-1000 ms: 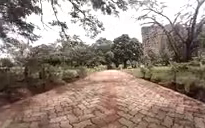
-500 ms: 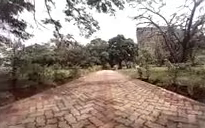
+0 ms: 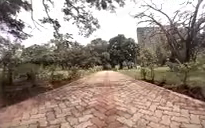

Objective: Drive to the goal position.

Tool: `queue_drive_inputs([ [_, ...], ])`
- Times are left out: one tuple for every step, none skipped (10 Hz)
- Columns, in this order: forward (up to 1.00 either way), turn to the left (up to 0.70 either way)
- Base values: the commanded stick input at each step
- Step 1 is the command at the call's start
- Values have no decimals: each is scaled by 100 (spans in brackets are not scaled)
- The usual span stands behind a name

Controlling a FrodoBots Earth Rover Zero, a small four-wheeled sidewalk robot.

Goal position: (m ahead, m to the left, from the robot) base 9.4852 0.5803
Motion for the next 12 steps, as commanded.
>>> queue_drive_inputs([
  [70, 0],
  [70, 0],
  [70, 0],
  [70, 0],
  [70, 0],
  [70, 0],
  [70, 0],
  [70, 0],
  [70, 0],
  [70, 0],
  [70, 0],
  [70, 0],
])
